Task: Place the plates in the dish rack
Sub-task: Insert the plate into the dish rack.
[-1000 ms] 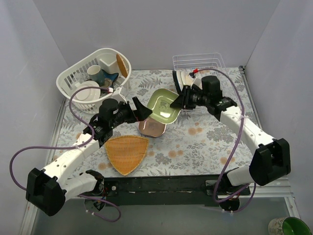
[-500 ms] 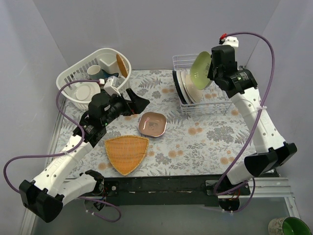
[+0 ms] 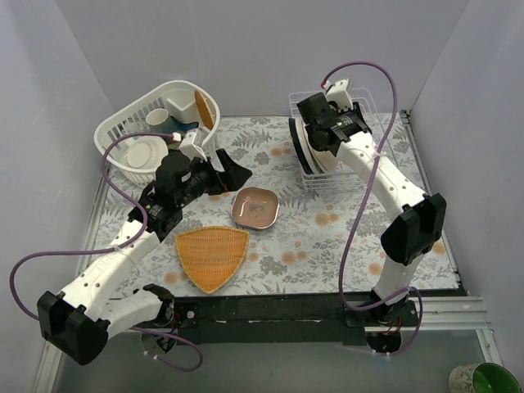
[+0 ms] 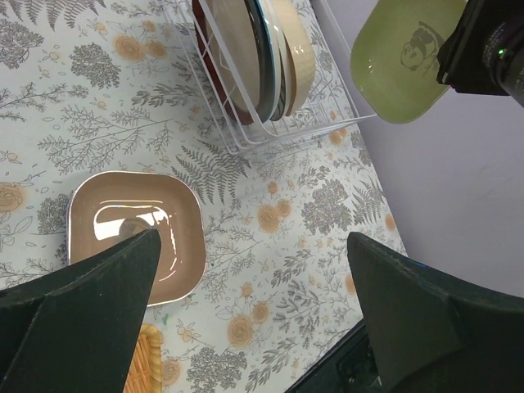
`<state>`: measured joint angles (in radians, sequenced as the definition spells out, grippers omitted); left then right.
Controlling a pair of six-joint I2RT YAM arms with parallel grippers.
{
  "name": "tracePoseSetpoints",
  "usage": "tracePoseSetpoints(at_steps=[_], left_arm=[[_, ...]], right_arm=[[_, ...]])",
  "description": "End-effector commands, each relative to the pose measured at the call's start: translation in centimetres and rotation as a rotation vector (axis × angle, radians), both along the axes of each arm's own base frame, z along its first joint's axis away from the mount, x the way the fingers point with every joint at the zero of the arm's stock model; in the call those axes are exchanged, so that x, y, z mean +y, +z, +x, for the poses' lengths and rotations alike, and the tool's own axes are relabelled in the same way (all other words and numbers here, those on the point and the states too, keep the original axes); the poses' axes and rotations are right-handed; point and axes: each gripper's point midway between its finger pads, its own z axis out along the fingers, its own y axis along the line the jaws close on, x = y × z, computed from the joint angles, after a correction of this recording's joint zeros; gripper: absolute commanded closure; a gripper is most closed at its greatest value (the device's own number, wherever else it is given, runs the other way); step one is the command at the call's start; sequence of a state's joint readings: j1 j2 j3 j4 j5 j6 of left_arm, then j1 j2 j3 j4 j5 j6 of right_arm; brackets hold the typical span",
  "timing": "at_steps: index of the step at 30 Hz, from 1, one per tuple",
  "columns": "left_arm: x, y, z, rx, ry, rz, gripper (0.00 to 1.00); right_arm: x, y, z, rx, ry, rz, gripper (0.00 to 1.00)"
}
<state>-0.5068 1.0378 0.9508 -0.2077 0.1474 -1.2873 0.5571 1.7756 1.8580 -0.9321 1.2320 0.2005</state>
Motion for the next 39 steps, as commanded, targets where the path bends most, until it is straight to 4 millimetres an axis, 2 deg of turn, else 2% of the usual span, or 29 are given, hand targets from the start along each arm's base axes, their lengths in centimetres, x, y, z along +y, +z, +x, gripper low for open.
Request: tracePoseSetpoints(at_steps=[1,13,21,22,28,29,31,33,34,39], left_arm=[[0.3,0.3,0.0,-0.016,0.003,0.016,0.02],[0.7,-0.1,-0.2,-0.009,0.012,0.03,0.02],[1.1,-0.5,-0.4,-0.002,0.025,0.031,0.02],[1.2,-0.6,-0.3,-0.002,0.03,0.035,0.02],[2.0,-0.4,-0.4,-0.015,0.058,0.042,0.02],[2.1,-0.4,-0.4,-0.017,0.064,0.044,0.02],[2.3,-0.5,-0.4,-0.015,0.068,0.048,0.02],[2.5,-0.5,-0.4,-0.017,0.074,0.053,0.02],[2.6,-0.5,-0.5,-0.018,0.077,0.055,0.02],[2.9,-0.4,-0.5,-0.021,0.081,0.057,0.02]], right_arm=[[-0.8,1.1,0.2,-0.066,-0.096,-0.144,0.99],[0.8,-3.6,2.7,-0.029,-0.071,-0.201,0.99],[2.0,-5.4,4.9,-0.025,-0.01,-0.228,0.99],[2.5,-5.3,5.6,-0.055,0.01,-0.203,0.99],[3.3,-6.1,6.9,-0.024,0.039,-0.295,0.99],[3.6,-5.0,7.5,-0.111,0.03,-0.263,0.99],[3.3,-4.9,7.3,-0.073,0.036,-0.342,0.99],[3.4,-4.6,7.7,-0.123,0.025,-0.339,0.99],[3.2,-4.5,7.6,-0.082,0.031,-0.393,0.99],[3.2,-5.1,7.5,-0.095,0.022,-0.405,0.99]])
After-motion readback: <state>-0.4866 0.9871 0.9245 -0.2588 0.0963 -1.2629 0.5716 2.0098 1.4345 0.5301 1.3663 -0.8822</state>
